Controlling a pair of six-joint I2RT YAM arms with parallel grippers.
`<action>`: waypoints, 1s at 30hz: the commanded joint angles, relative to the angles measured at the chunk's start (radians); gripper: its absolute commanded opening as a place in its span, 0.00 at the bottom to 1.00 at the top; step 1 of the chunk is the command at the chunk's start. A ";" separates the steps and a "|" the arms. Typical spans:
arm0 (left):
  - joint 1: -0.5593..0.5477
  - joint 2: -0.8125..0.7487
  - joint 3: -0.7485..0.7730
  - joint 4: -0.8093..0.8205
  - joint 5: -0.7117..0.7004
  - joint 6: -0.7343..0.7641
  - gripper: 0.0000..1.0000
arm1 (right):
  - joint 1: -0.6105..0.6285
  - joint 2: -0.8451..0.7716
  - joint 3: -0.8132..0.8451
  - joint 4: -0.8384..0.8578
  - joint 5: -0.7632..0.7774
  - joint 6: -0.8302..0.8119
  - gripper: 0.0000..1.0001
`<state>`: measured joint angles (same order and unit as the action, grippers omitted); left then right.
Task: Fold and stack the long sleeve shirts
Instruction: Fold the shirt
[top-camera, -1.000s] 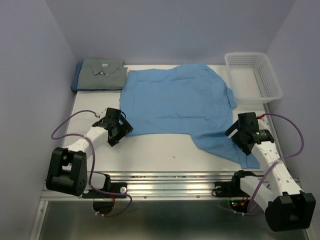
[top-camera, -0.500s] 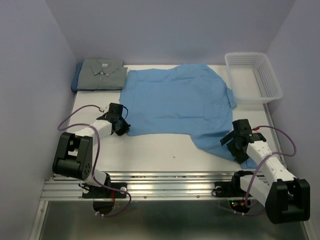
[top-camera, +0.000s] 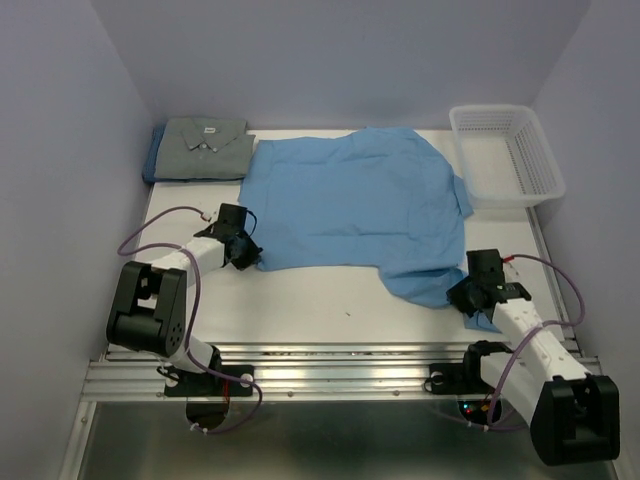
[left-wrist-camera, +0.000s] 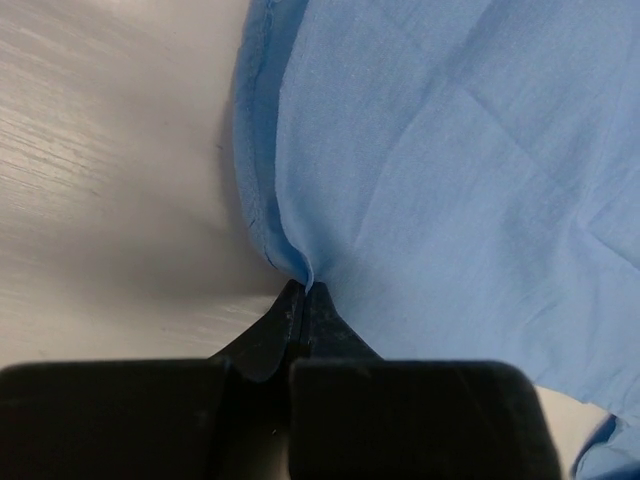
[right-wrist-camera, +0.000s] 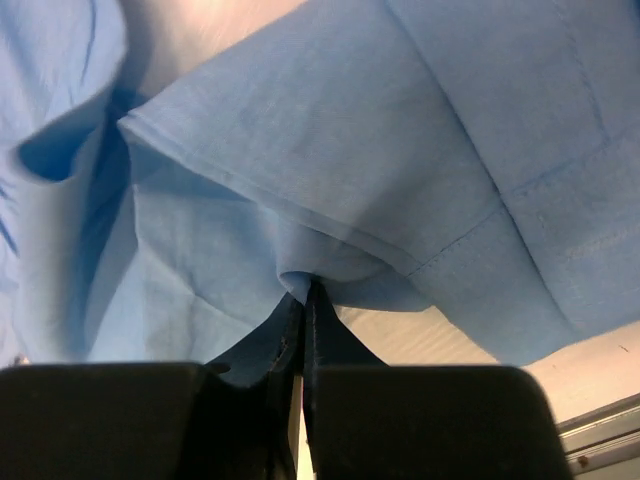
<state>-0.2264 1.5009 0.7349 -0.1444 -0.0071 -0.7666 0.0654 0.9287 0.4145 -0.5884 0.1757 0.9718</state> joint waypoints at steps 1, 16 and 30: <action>0.002 -0.067 0.006 -0.007 0.041 0.023 0.00 | 0.001 -0.158 0.035 -0.021 0.011 -0.031 0.01; 0.002 -0.399 -0.120 -0.136 0.087 -0.033 0.00 | 0.001 -0.419 0.510 -0.471 0.159 -0.119 0.01; -0.001 -0.585 -0.164 -0.207 0.095 -0.063 0.00 | 0.001 -0.387 0.604 -0.561 0.096 -0.281 0.01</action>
<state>-0.2276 0.9234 0.5652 -0.3363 0.1108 -0.8227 0.0666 0.5133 1.0405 -1.2045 0.2974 0.7731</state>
